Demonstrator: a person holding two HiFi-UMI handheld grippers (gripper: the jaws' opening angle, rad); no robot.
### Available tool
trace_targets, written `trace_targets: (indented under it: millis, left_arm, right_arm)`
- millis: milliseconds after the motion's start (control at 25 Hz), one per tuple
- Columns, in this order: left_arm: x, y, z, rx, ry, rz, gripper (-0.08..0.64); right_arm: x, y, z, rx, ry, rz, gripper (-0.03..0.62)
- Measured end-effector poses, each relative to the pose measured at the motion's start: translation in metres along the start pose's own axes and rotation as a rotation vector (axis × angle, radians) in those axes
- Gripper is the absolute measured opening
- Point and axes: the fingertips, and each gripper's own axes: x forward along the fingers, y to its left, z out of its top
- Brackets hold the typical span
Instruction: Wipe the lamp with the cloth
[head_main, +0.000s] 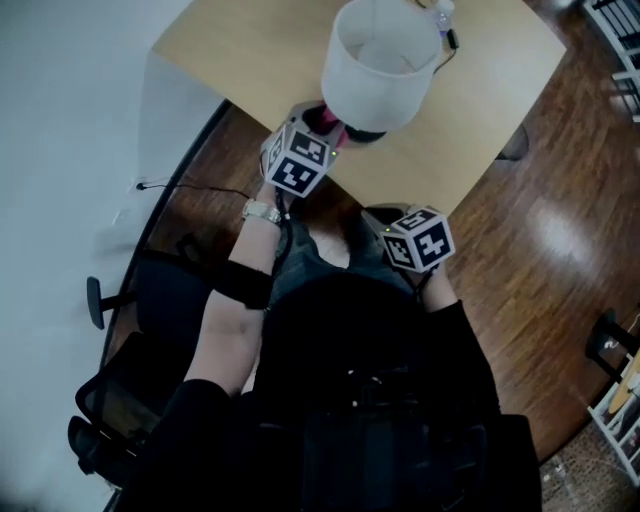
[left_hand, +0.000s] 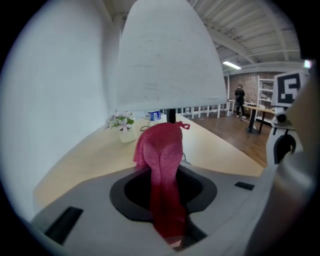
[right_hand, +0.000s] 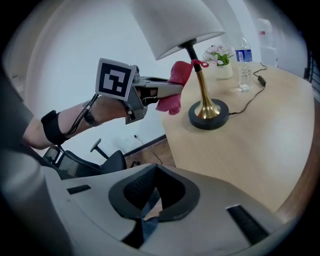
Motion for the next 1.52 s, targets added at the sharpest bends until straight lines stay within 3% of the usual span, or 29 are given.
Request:
trace_targets:
  millis: [240,400,600,880,1160,1360,1520]
  left_arm:
    - [0.027,-0.012,0.013,0.176,-0.062,-0.213,0.115]
    - [0.036,-0.021,0.016,0.229,-0.087,-0.343,0.115]
    - [0.05,-0.021,0.01,0.29,-0.102,-0.448,0.115]
    - [0.069,-0.034,-0.032,0.448,0.009,-0.581,0.115]
    - [0.065,-0.033,-0.064,0.542,0.108,-0.629,0.115]
    - [0.063,-0.005,-0.092,0.585,0.24,-0.565,0.115]
    - [0.064,0.027,-0.107,0.561,0.302,-0.551,0.115]
  right_arm:
    - [0.013,-0.011,0.032,0.123,-0.055,-0.138,0.005]
    - [0.018,-0.008,0.053,0.217,-0.114,-0.22,0.005]
    - [0.04,-0.001,0.068,0.308,-0.139,-0.264,0.005]
    - [0.053,0.009,0.084,0.389,-0.179,-0.327,0.005]
    - [0.05,0.016,0.081,0.464,-0.189,-0.375,0.005]
    - [0.047,0.012,0.08,0.477,-0.172,-0.397,0.005]
    - [0.047,0.01,0.079,0.481,-0.163,-0.401,0.005]
